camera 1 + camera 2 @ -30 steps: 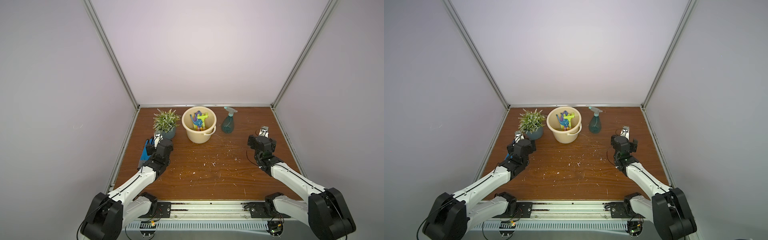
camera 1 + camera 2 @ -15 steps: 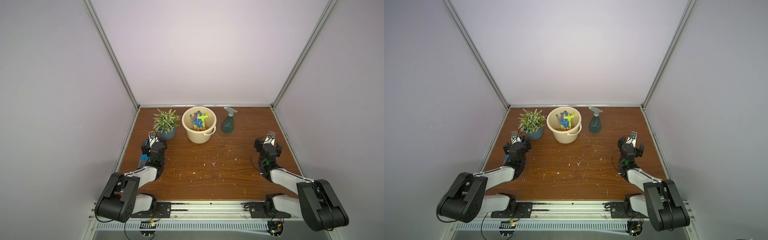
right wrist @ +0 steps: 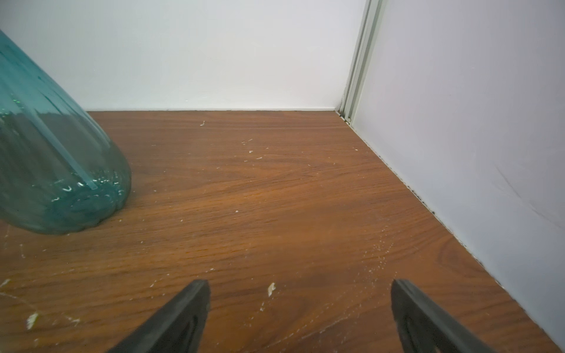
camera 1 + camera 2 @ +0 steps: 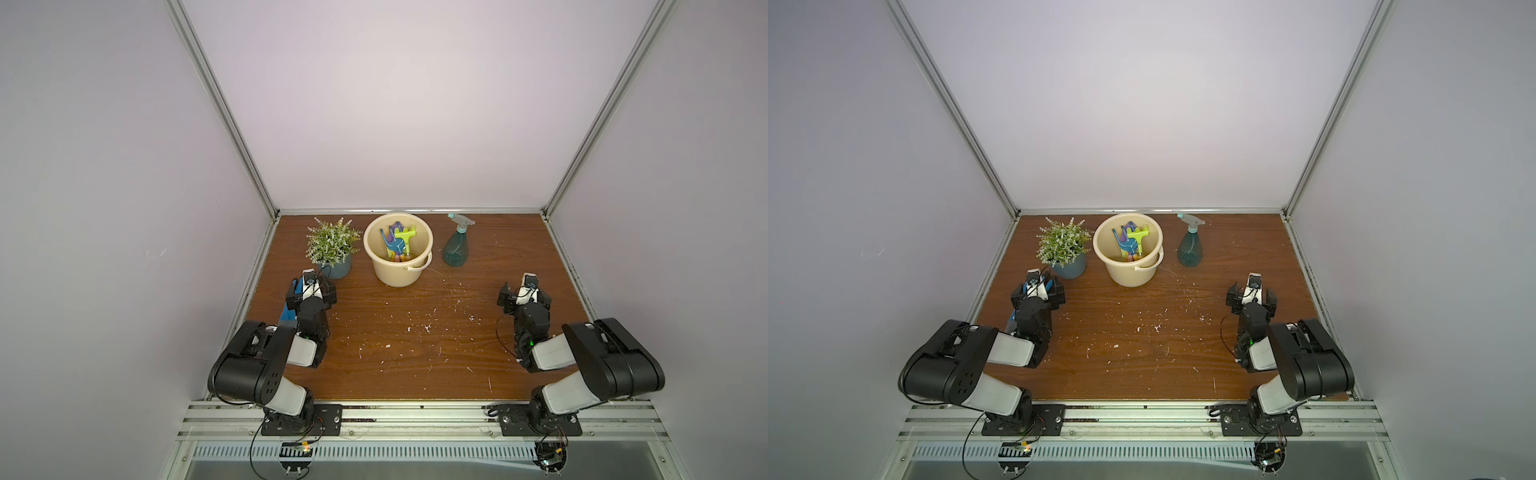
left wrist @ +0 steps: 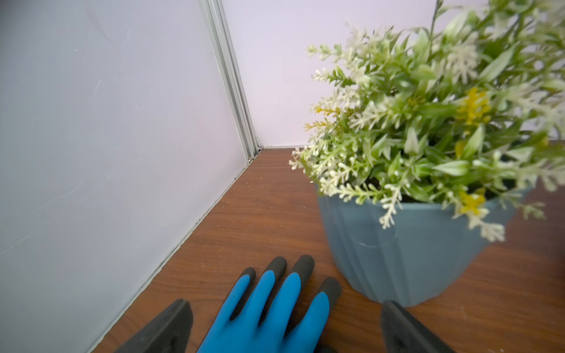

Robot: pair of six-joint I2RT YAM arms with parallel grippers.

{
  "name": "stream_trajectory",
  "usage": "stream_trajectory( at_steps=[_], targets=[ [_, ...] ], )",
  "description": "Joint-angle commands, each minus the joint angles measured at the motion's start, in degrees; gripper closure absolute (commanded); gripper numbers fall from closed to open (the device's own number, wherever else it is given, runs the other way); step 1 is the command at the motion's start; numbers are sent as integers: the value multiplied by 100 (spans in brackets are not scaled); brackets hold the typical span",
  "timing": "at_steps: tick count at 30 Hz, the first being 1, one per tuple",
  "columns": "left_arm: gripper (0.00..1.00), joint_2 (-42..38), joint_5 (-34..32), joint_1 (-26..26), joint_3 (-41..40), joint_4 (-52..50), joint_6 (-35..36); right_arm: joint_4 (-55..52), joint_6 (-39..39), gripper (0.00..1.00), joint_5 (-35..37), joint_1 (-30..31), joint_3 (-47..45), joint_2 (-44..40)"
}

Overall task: Organize the gardening tools
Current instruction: Reset both arms

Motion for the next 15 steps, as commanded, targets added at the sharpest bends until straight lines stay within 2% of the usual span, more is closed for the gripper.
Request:
stream_trajectory(
  at_steps=[1,3,4,6,15],
  targets=[
    [0,91,775,444,178,80,-279,-141,-14,1,-290,-67,338,-197],
    [0,332,805,513,-194,1012,-322,222,4,1,-284,-119,273,-64],
    [1,377,747,459,-182,1112,-242,295,-1,1,-284,-117,248,-40],
    [0,264,555,379,-13,558,-289,144,8,0,-290,-114,292,-94],
    [0,313,552,374,-62,770,-237,-48,16,0,-322,-122,376,-88]
  ],
)
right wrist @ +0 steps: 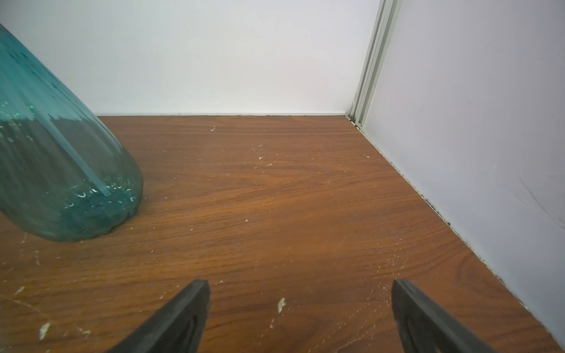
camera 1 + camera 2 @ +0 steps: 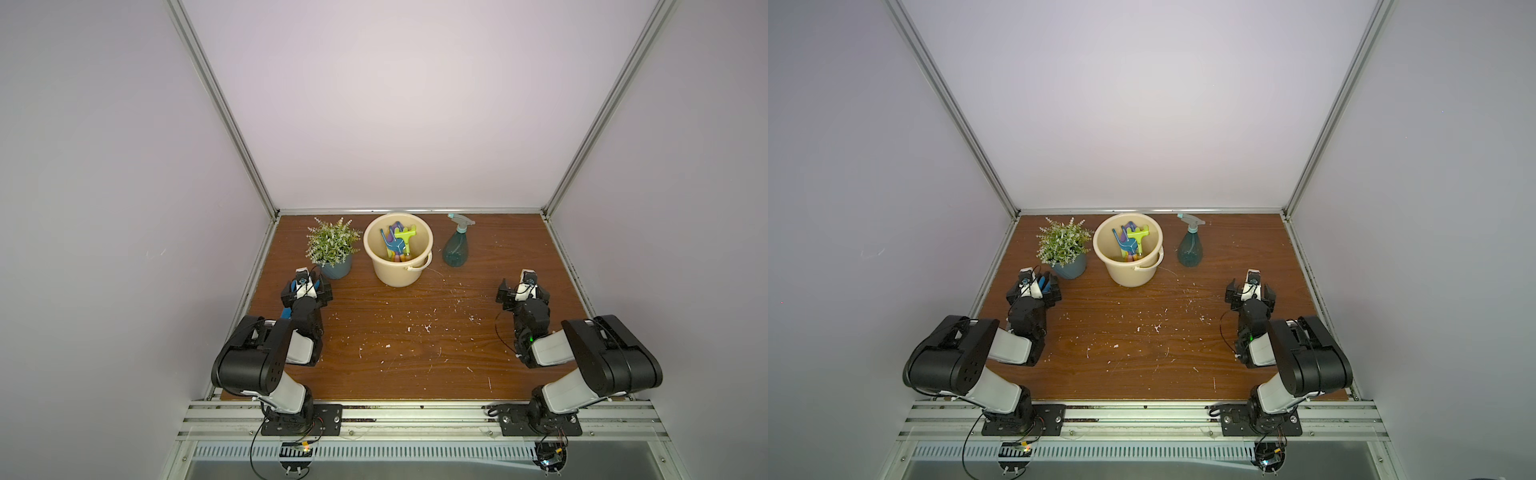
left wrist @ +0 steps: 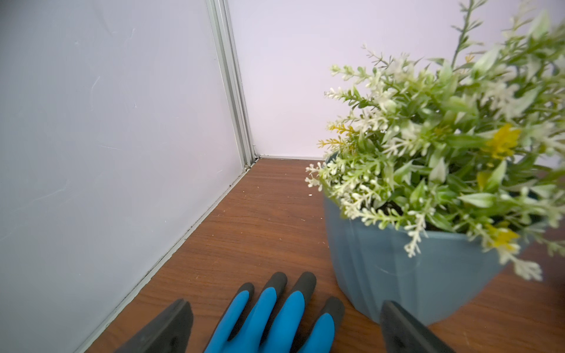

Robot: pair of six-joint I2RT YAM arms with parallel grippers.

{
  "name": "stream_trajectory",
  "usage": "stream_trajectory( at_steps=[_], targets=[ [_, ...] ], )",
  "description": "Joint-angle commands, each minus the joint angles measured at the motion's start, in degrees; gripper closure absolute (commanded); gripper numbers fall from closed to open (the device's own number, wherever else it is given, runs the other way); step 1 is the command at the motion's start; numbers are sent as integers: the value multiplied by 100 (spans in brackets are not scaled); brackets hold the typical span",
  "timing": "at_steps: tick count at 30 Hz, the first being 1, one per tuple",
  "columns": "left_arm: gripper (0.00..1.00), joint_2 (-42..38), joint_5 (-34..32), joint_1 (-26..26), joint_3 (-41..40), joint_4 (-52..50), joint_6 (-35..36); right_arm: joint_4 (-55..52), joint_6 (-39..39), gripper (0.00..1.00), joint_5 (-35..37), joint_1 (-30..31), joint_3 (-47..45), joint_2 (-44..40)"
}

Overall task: Organize the gardening tools
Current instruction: Reset both arms

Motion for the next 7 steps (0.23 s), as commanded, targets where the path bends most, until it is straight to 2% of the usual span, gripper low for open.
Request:
stream_trajectory(
  at_steps=[1,7],
  targets=[
    [1,24,30,-27,-16,180,-3,32,23,0,-91,-43,189,-85],
    [0,34,11,-45,-46,253,24,87,14,0,-101,-52,136,-132]
  ],
)
